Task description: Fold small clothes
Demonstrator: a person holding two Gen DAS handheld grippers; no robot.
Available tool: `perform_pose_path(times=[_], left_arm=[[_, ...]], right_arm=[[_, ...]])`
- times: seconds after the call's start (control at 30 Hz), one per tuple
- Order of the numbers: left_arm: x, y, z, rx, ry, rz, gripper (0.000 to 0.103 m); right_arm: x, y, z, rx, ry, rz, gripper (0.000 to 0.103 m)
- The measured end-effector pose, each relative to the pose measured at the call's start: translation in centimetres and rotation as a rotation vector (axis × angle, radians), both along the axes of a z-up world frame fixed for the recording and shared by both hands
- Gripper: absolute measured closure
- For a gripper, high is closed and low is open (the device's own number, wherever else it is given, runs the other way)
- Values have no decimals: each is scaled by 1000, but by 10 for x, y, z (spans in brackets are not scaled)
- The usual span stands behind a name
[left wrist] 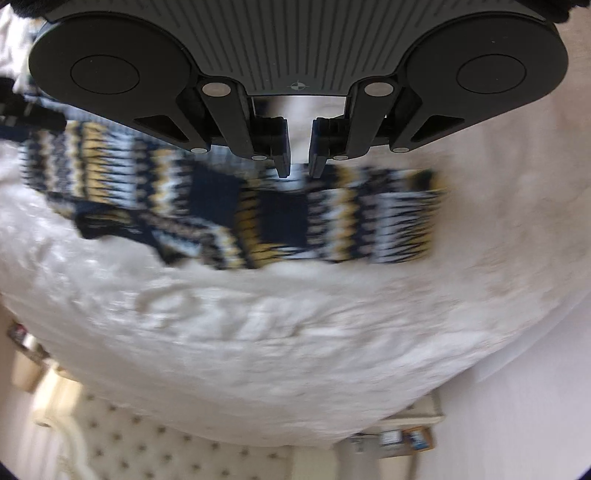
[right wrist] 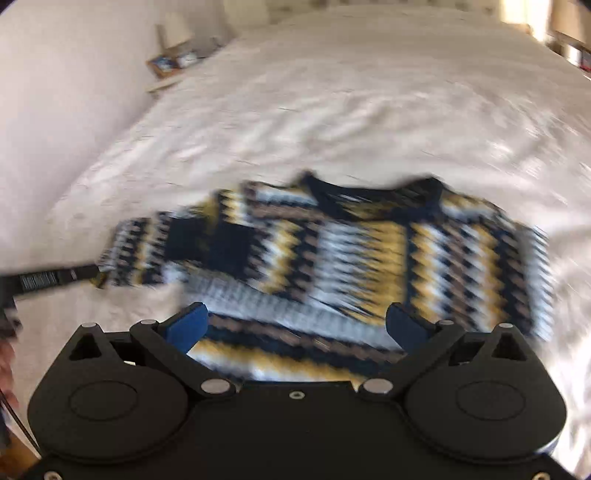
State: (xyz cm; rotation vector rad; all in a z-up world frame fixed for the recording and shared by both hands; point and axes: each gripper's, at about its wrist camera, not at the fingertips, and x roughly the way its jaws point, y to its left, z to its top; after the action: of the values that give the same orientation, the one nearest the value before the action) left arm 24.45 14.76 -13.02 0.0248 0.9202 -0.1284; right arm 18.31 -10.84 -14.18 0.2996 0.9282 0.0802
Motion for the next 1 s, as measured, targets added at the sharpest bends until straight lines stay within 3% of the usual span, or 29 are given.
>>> perform_pose_path(times=[0.07,0.17,0.37,0.47,0.53,0.7,0.87,1.0], left_arm=[[7,22,-2,8,-3,38,92],[17,48,-2,21,-11,76,92],[45,81,-13,69,1,83,92],[47,93,-22,80,6,105,92],[50,103,-27,92,26,130,92],[58,127,-46,19,94,162,92],[59,141,-55,0,85,181,92],[64,144,-59,12,89,173,92]], right_arm=[[20,21,1,6,-10,48,2],[52,50,-1,31,-22,102,13],[109,91,-19,92,-5,150,14],[133,105,-35,71,29,149,16],[147,115,-46,47,54,161,24],[170,125,-62,23,68,197,24],[190,135,-80,39,103,226,24],[199,135,-95,65,161,215,35]])
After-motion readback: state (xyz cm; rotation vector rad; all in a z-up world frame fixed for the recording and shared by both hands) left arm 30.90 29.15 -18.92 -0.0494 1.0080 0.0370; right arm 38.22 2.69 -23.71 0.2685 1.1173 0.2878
